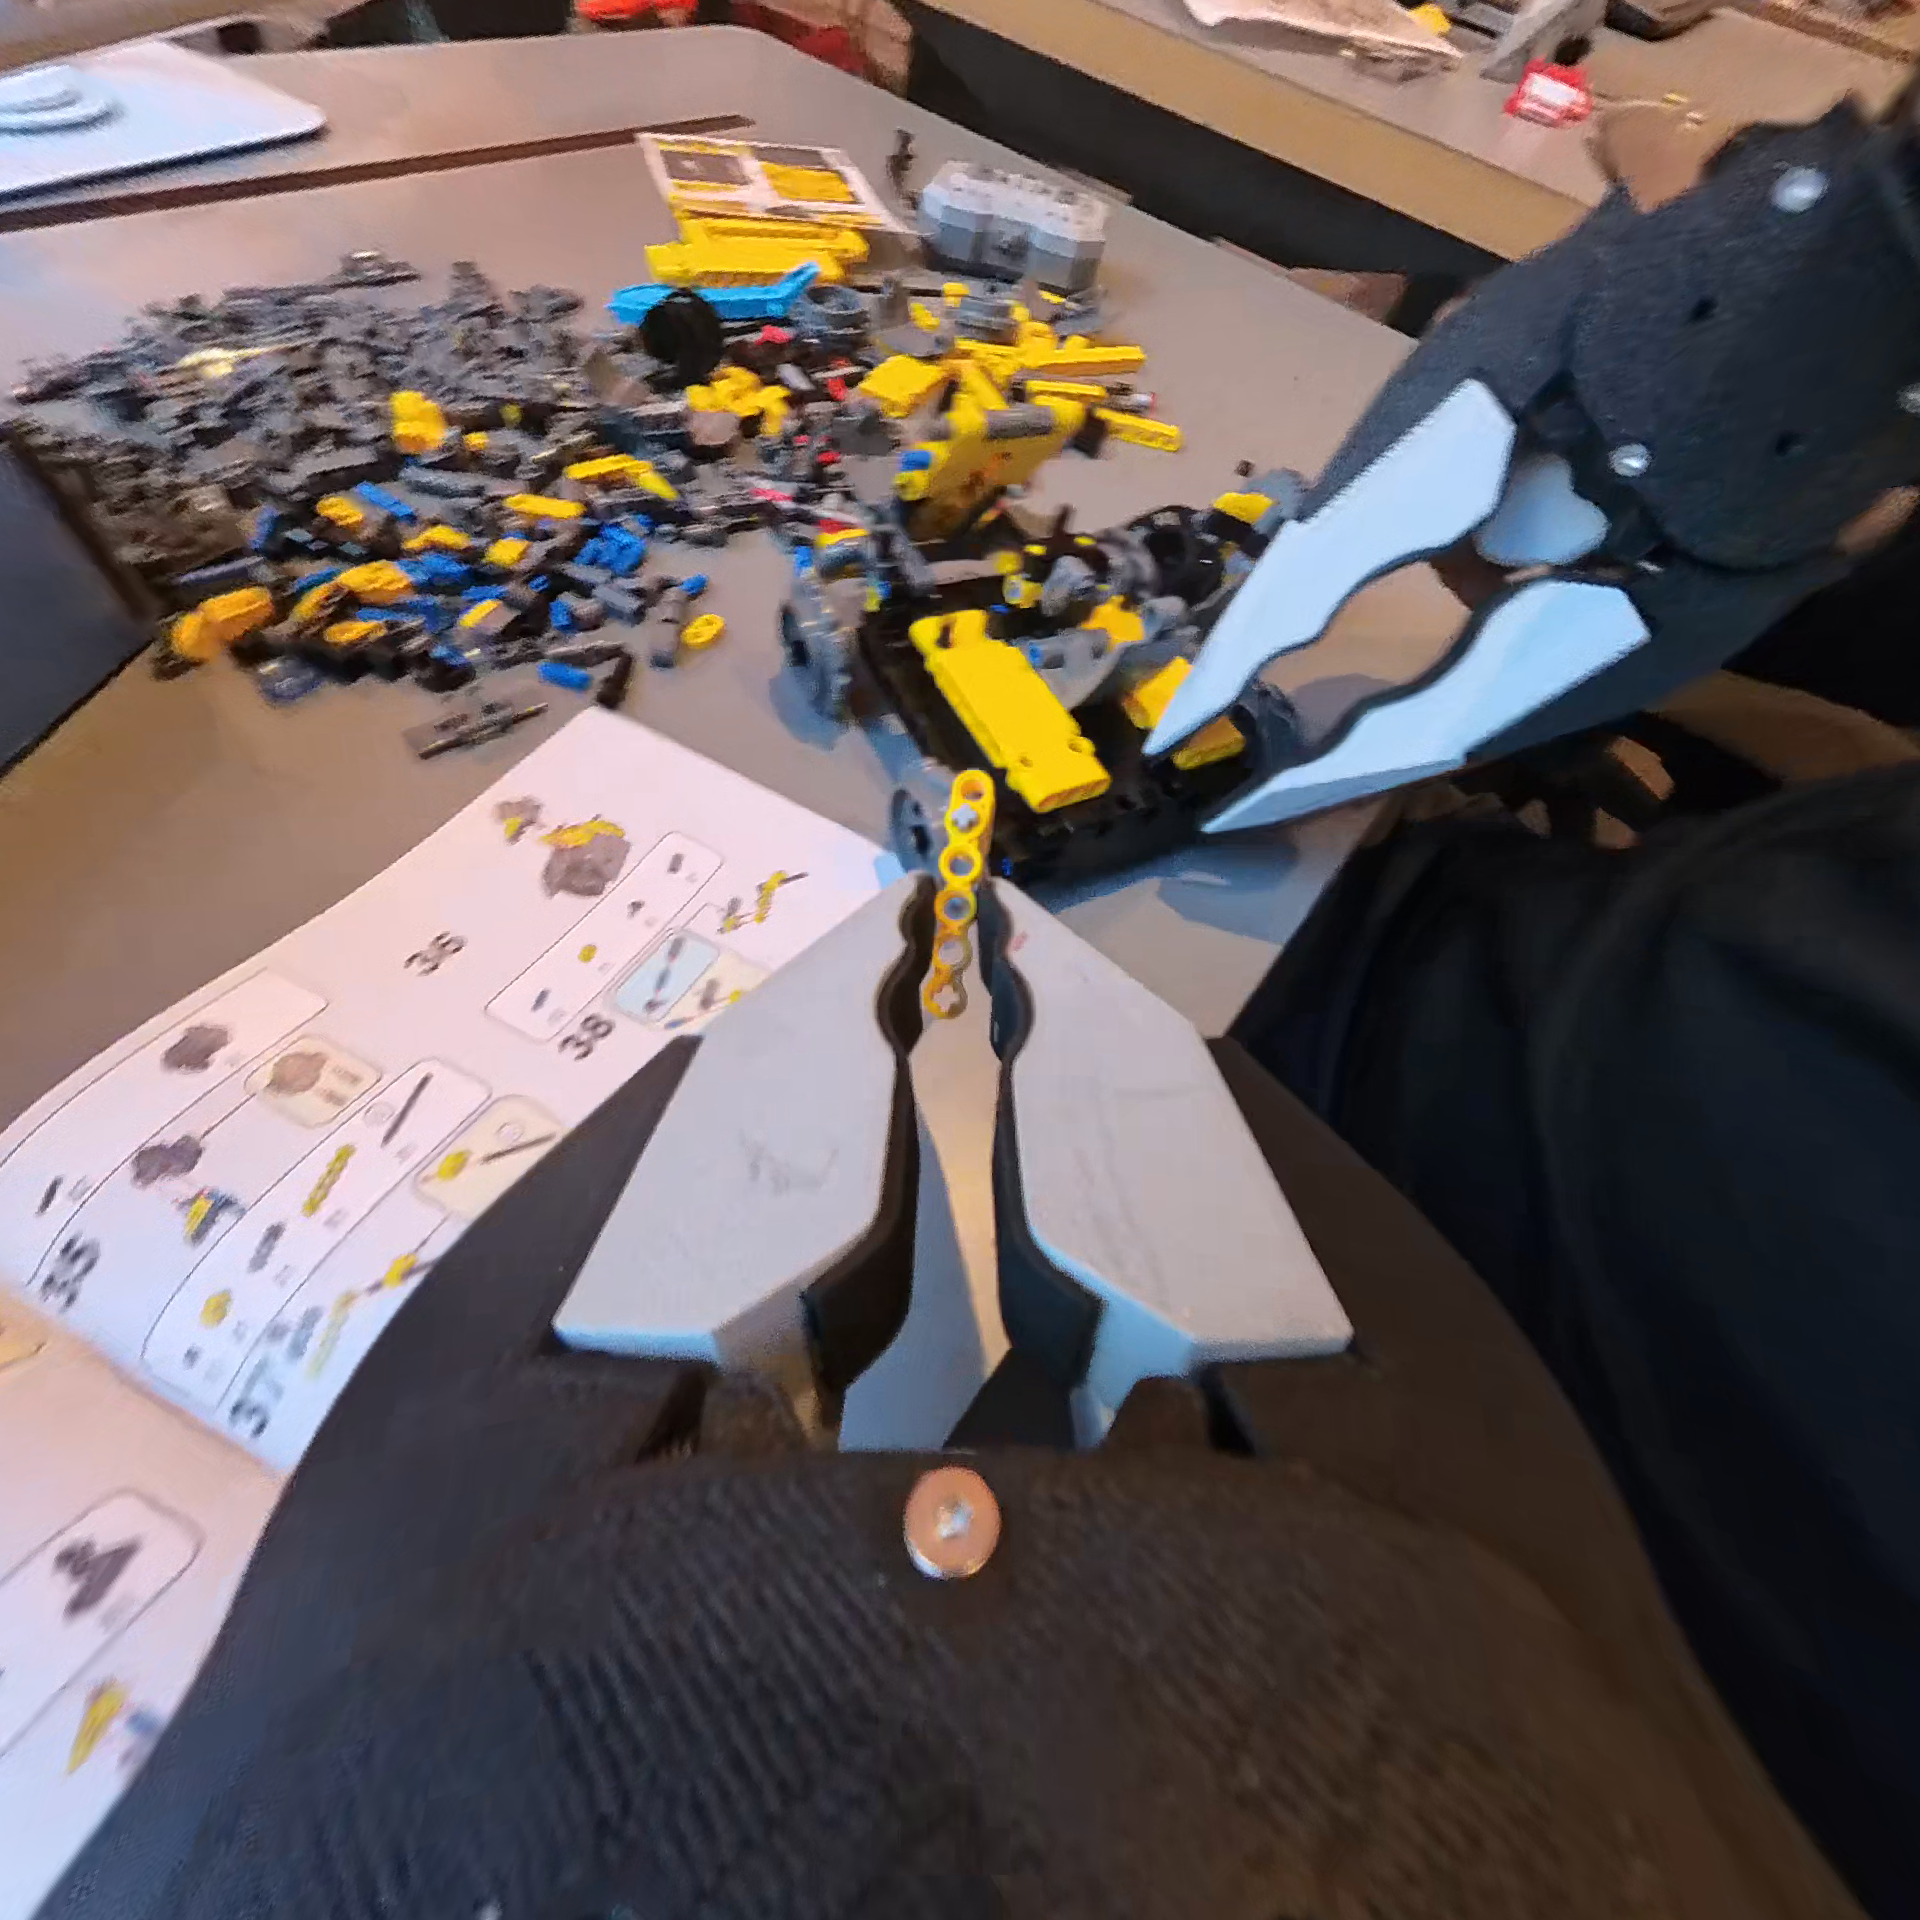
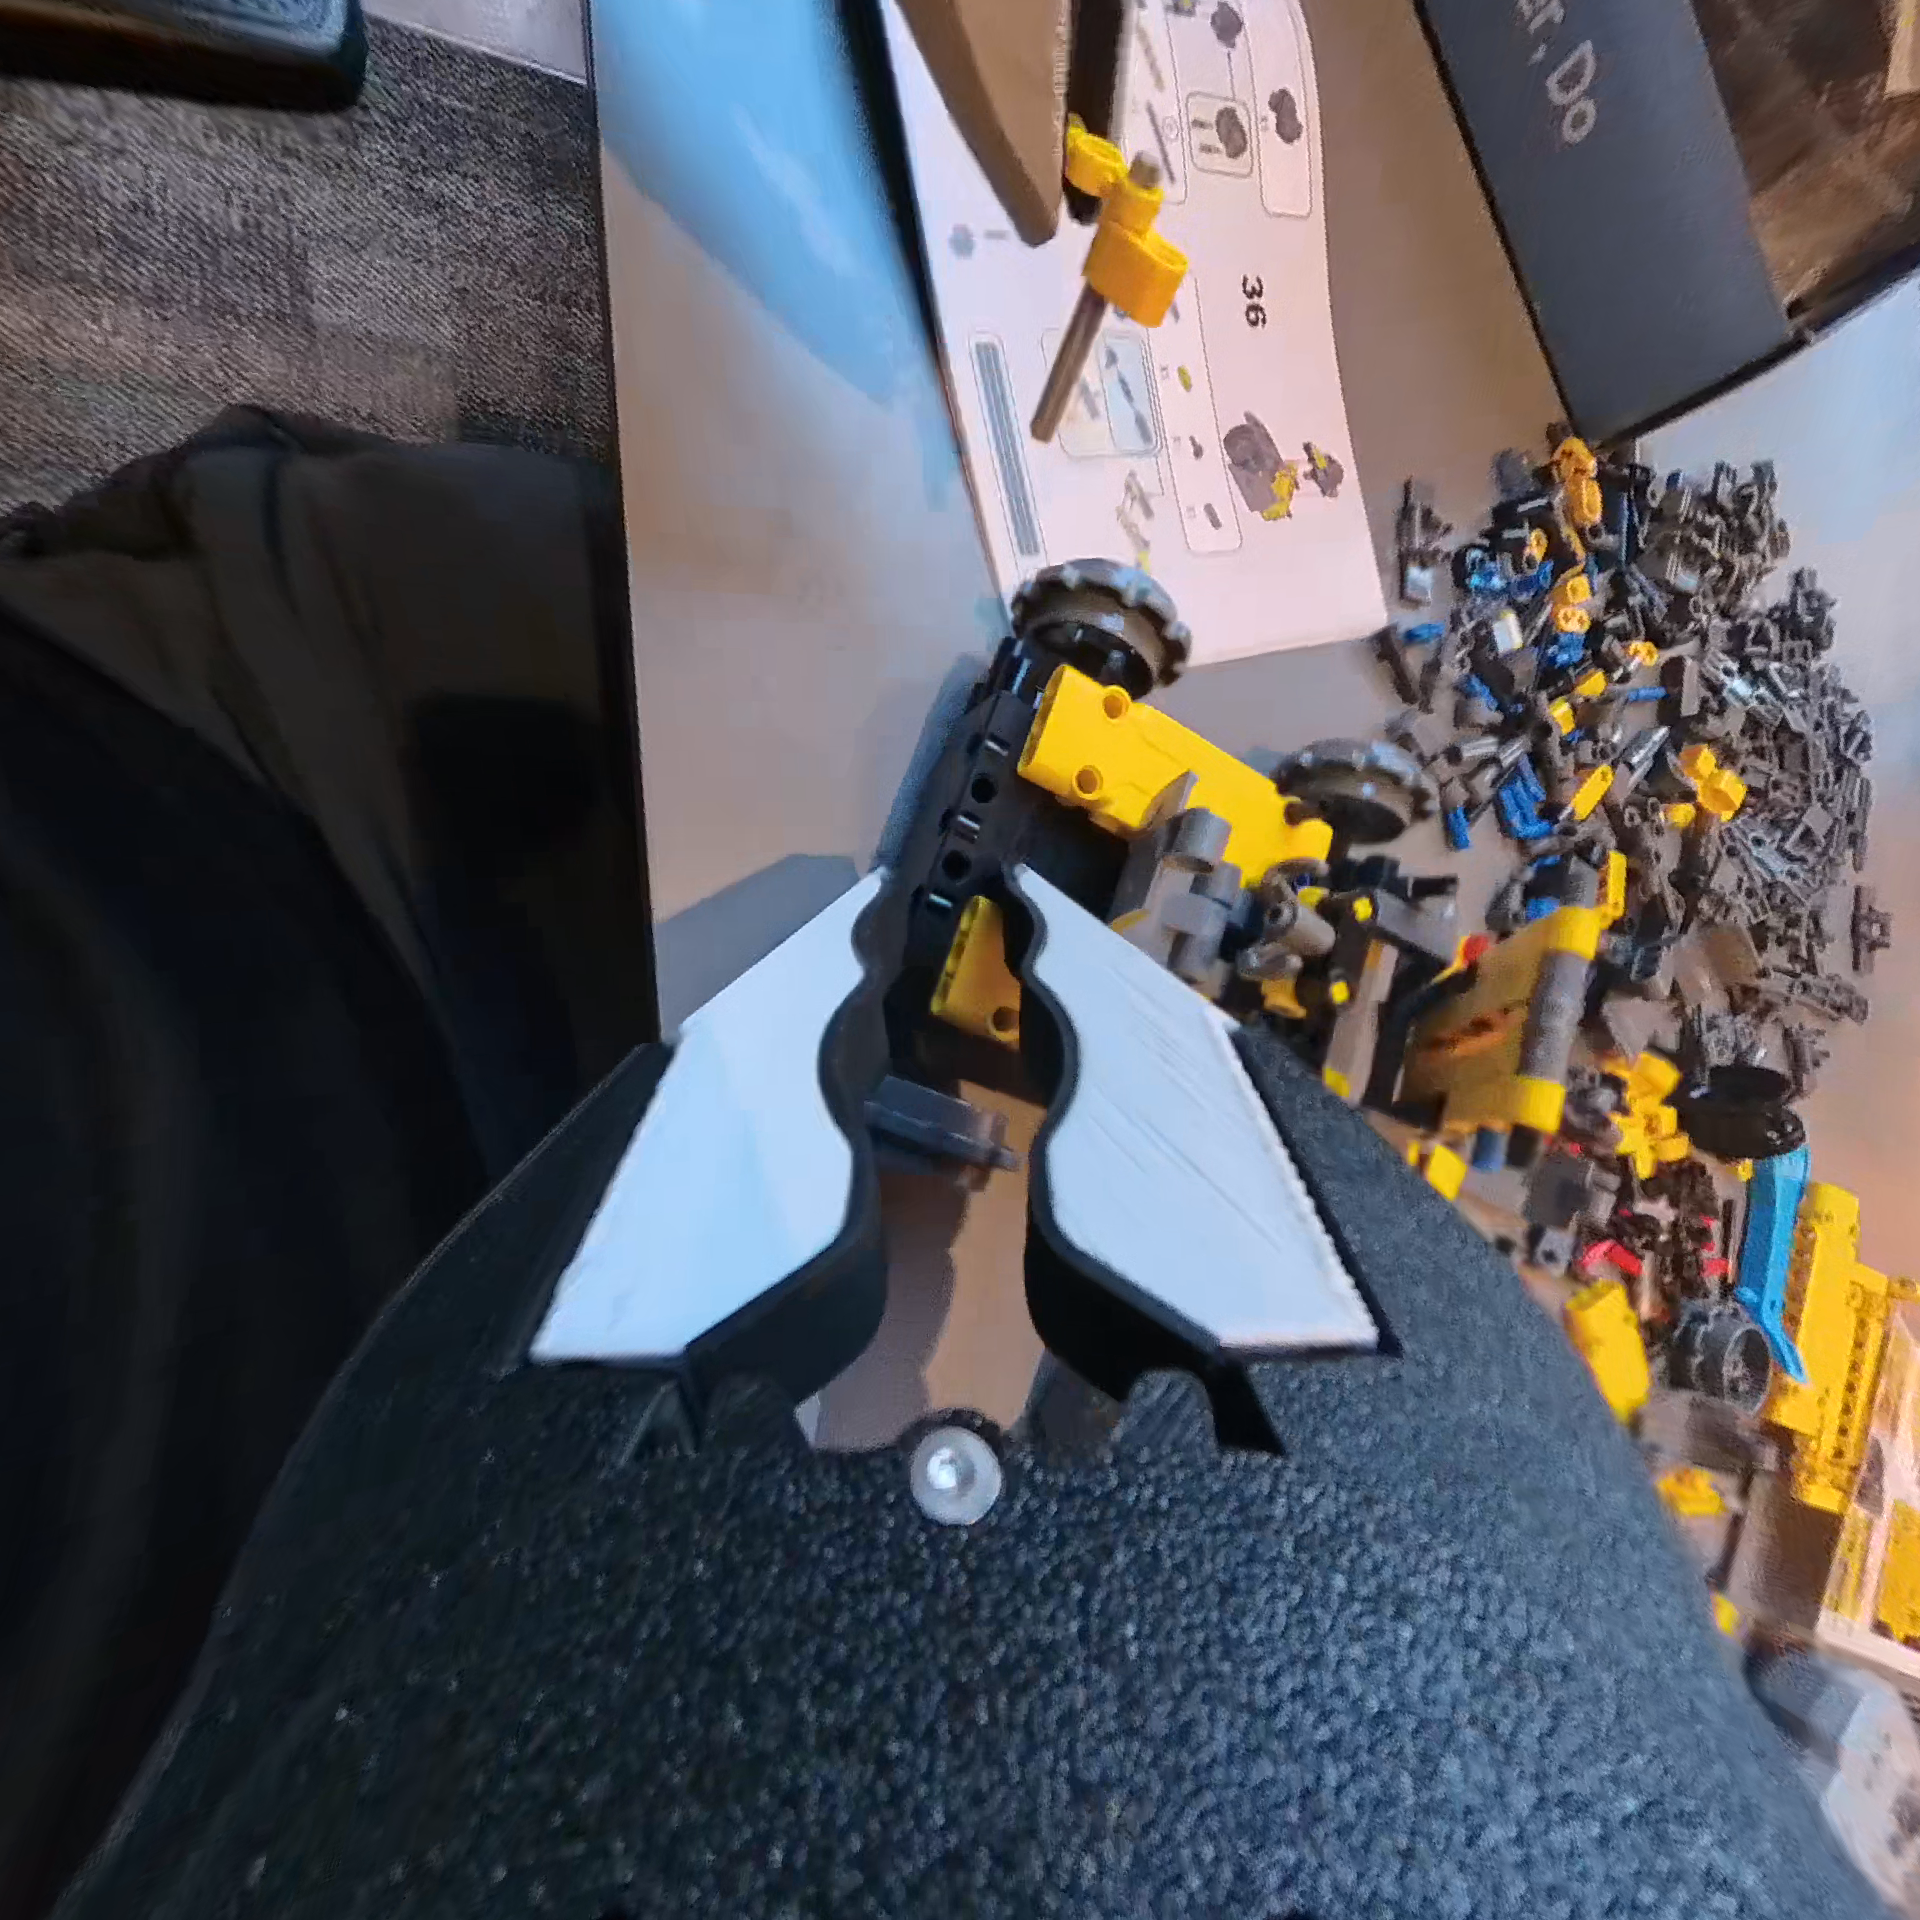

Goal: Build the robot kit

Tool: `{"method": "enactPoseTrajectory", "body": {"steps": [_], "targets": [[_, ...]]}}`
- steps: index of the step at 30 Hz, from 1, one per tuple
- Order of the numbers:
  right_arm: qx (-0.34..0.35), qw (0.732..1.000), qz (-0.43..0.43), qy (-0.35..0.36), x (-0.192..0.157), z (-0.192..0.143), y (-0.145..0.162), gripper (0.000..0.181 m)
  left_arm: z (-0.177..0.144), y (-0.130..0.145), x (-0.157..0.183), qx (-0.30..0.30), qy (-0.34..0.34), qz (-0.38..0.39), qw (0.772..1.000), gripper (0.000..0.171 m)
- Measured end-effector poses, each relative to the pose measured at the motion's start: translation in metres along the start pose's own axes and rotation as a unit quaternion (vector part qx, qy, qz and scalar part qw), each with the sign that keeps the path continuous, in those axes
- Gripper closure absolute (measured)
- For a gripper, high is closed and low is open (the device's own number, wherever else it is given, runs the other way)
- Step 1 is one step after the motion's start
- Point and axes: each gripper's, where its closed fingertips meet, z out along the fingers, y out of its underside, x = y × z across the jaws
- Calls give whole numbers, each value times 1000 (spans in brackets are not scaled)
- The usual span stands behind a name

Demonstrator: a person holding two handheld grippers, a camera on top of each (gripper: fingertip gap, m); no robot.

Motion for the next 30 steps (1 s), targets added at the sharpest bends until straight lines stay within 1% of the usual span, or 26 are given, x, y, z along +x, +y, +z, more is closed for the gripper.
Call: {"method": "enactPoseTrajectory", "body": {"steps": [3, 7, 9, 13, 17, 21, 23, 26, 30], "targets": [[23, 999, 33, -25, -5, -6, 5, 156, 12, -3, 23, -18, 45, 41, 998, 167], [31, 998, 49, -28, -3, -13, 14, 161, 29, -11, 50, -38, 82, 98, 991, 167], [25, 998, 48, -24, -1, -16, 22, 164, 36, -10, 60, -50, 94, 121, 987, 167], [14, 999, 49, -12, 2, -26, 33, 165, 47, -5, 68, -64, 104, 127, 984, 168], [26, 996, 79, -20, 2, -38, 38, 165, 55, -11, 77, -66, 120, 127, 982, 167], [87, 991, 92, -50, 0, -55, 24, 164, 65, -16, 82, -96, 123, 153, 976, 167], [104, 988, 101, -55, 6, -60, 20, 162, 71, -18, 81, -113, 127, 153, 974, 167], [129, 983, 111, -70, 13, -65, 13, 159, 79, -14, 81, -145, 138, 149, 968, 167], [127, 982, 111, -84, 16, -64, 16, 164, 87, -16, 85, -143, 147, 152, 967, 167]]}}
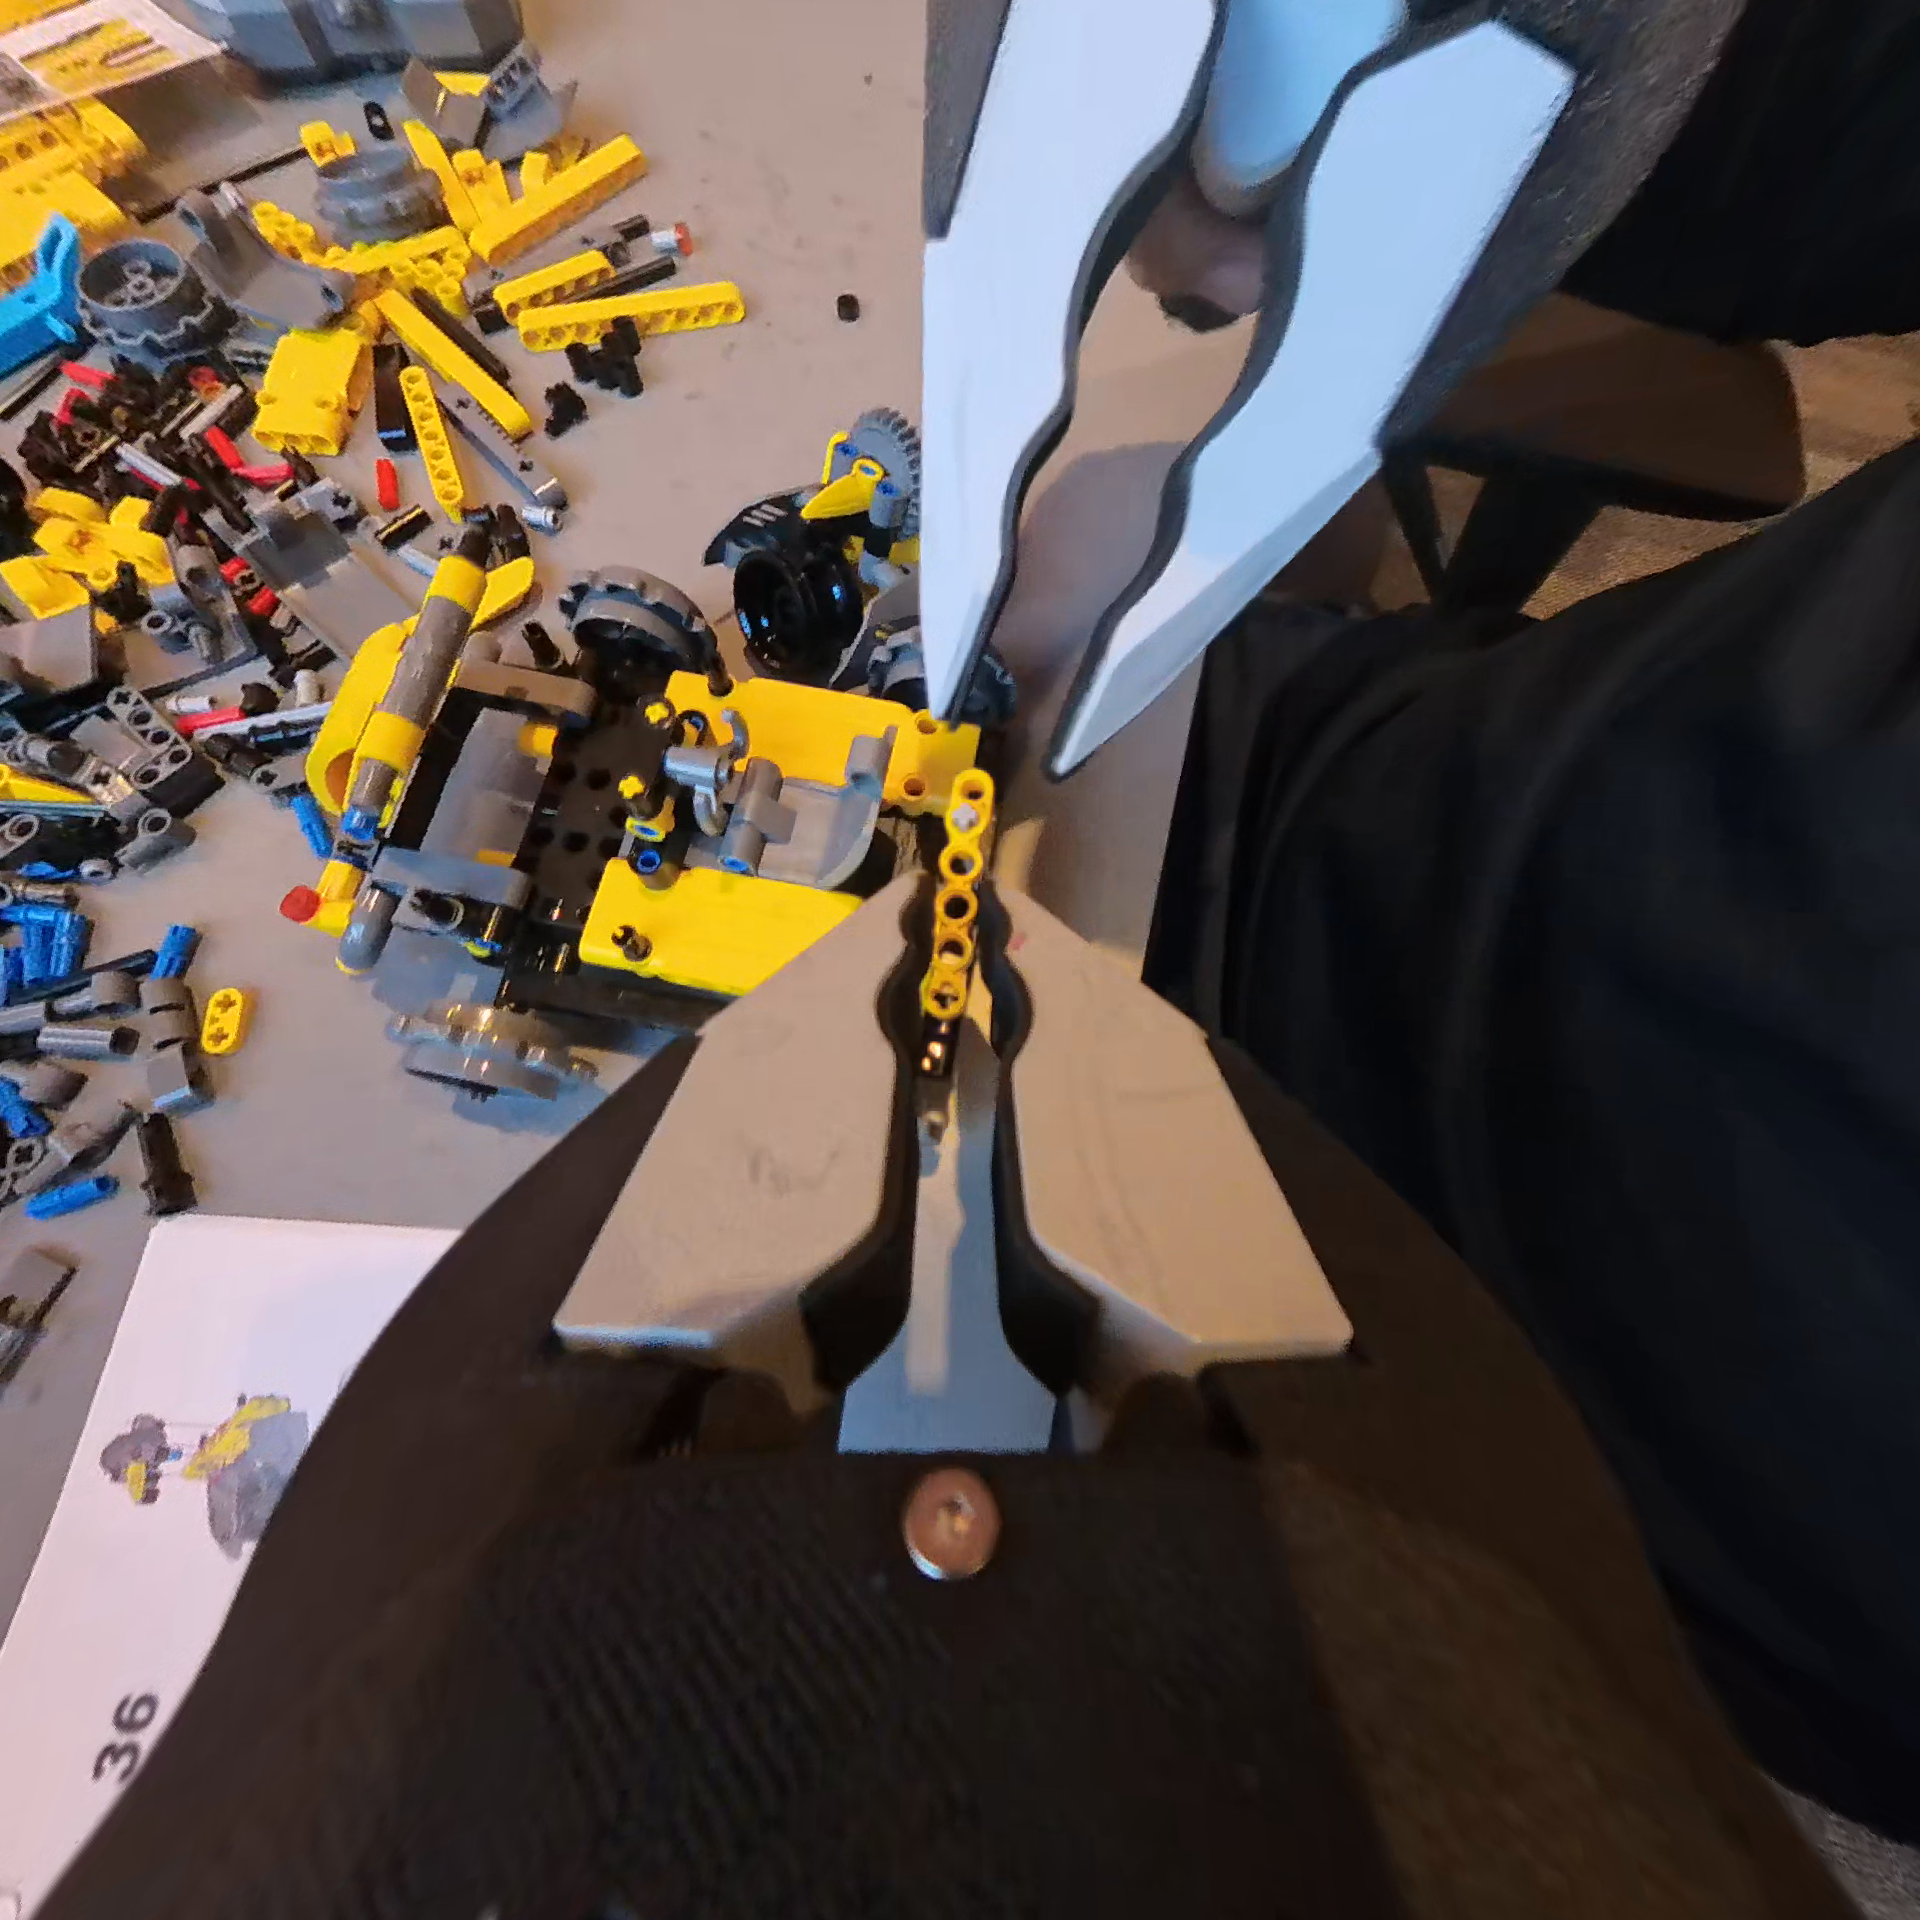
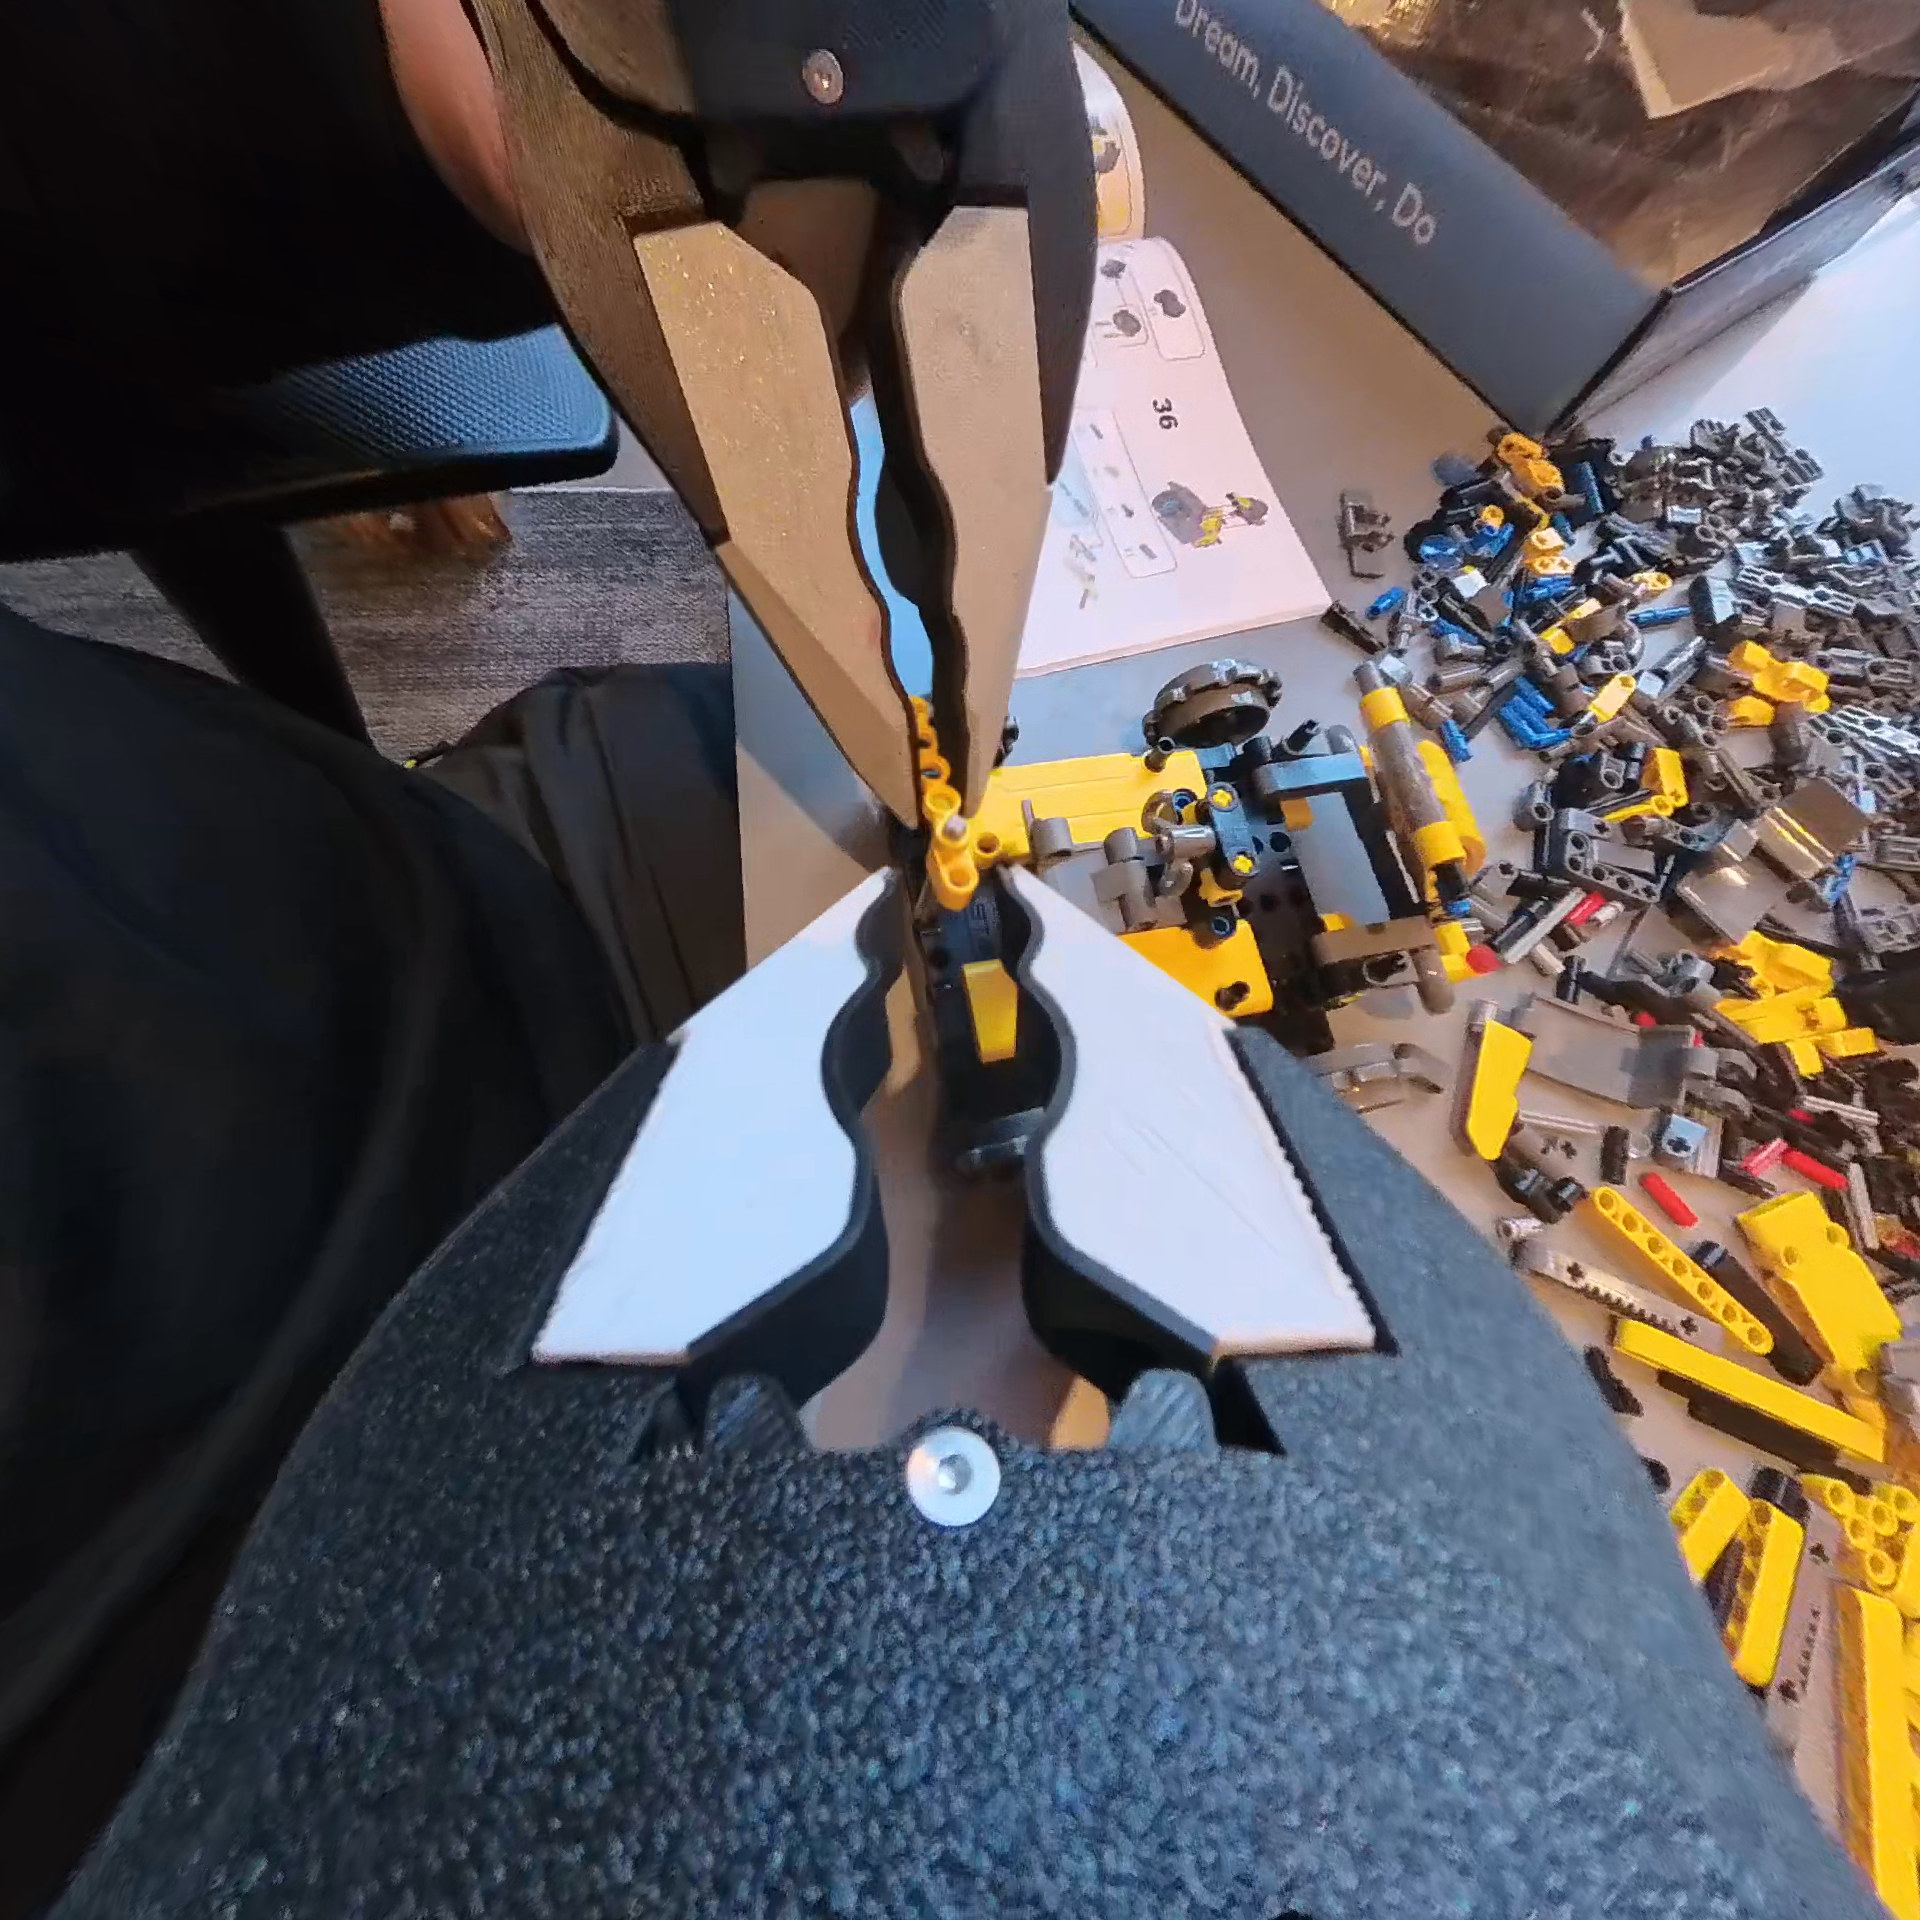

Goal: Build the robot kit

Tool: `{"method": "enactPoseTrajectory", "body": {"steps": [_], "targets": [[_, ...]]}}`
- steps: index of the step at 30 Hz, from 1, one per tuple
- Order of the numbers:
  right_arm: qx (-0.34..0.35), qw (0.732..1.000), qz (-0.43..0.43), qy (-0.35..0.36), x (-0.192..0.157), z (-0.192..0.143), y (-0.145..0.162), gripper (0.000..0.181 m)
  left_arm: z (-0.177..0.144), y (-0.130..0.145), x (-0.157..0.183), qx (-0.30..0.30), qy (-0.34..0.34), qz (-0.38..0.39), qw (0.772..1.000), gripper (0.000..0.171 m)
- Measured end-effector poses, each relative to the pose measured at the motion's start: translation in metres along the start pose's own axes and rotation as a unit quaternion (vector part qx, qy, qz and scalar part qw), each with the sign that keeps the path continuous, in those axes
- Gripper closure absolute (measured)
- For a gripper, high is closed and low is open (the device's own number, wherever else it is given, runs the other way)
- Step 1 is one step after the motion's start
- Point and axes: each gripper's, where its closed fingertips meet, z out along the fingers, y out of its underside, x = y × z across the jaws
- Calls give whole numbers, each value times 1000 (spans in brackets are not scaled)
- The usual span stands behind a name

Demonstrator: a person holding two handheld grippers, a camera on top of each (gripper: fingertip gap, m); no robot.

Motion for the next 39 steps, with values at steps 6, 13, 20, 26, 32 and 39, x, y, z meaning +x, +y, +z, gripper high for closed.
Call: {"method": "enactPoseTrajectory", "body": {"steps": [6, 13, 20, 26, 32, 39], "targets": [[-19, 1000, -9, 2, 1, 5, 9, 169, 3, -6, 0, 4, -6, 16, 1000, 167], [-24, 1000, -13, 5, 3, 7, 10, 172, 9, -5, 1, 4, -6, 16, 1000, 167], [-31, 999, -27, 11, 3, 7, 13, 171, 9, -5, 0, 6, -13, 28, 1000, 167], [-43, 999, -23, 1, 1, 13, 19, 171, 11, -3, 1, 3, -10, 23, 1000, 167], [-90, 995, -50, -7, -2, 19, 29, 173, 20, 6, 2, -23, -16, 39, 999, 167], [-112, 991, -67, -1, -1, 23, 30, 173, 21, 8, -1, -17, -24, 38, 999, 167]]}}
